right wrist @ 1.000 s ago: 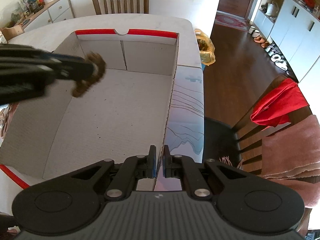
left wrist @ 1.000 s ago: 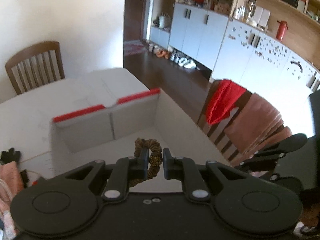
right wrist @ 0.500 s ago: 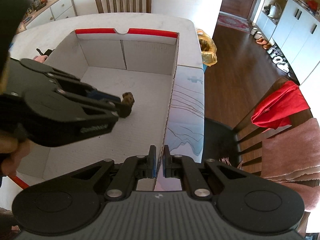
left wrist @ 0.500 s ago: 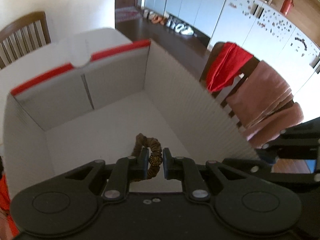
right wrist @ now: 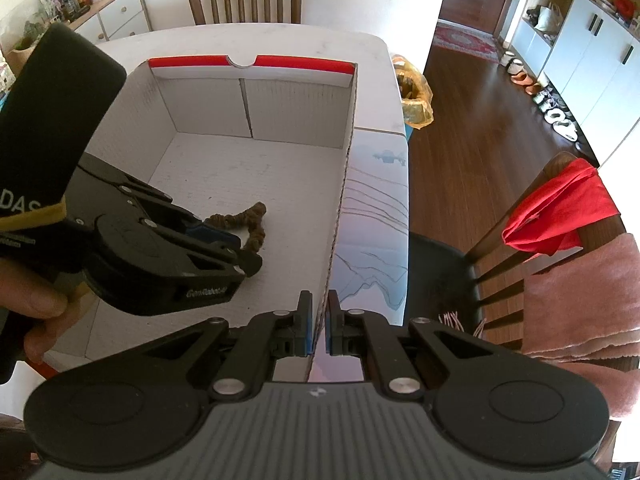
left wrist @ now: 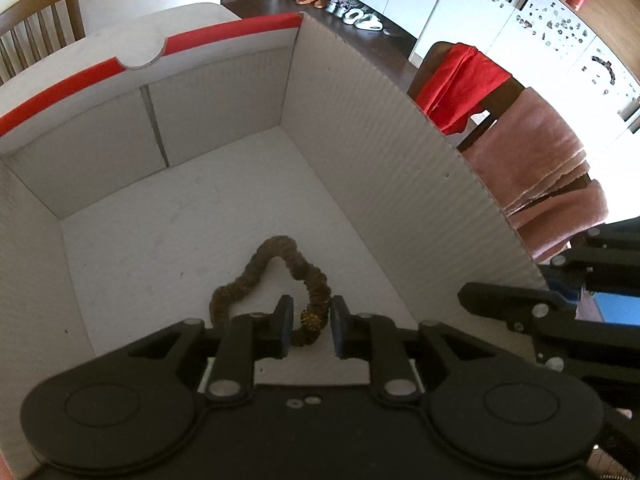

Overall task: Organize objects
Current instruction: 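Carry the bracelet with the left gripper over the white box, then open the left gripper to drop the bracelet into the box, then return the left gripper to the pile and grasp the cartoon plush keychain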

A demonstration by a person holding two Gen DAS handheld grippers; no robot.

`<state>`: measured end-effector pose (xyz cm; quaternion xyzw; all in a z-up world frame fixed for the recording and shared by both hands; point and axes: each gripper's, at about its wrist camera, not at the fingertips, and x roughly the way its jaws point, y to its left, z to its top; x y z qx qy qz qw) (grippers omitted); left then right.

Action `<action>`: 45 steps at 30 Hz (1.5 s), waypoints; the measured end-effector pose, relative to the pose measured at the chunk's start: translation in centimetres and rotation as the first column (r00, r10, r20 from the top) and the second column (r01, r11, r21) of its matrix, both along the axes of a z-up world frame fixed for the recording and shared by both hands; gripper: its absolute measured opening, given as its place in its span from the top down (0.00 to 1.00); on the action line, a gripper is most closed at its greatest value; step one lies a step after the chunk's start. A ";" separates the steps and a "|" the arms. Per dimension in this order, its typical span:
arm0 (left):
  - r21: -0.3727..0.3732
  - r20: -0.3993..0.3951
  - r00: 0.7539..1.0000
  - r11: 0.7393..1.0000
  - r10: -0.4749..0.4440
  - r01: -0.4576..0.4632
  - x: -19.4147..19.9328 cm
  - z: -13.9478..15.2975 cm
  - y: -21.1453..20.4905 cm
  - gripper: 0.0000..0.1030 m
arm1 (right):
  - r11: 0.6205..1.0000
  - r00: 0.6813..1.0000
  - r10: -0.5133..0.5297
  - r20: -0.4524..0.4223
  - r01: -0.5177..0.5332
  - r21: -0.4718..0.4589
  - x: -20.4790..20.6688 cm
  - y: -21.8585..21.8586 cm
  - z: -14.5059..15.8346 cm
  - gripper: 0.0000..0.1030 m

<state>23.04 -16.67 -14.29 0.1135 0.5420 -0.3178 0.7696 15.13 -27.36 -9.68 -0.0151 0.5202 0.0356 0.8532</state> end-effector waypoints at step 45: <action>-0.151 0.263 0.826 0.867 0.499 -0.475 -7.2 9.1 22.8 0.56 | 1.000 1.000 -0.017 -0.015 0.016 -0.025 -0.1 0.4 0.4 0.95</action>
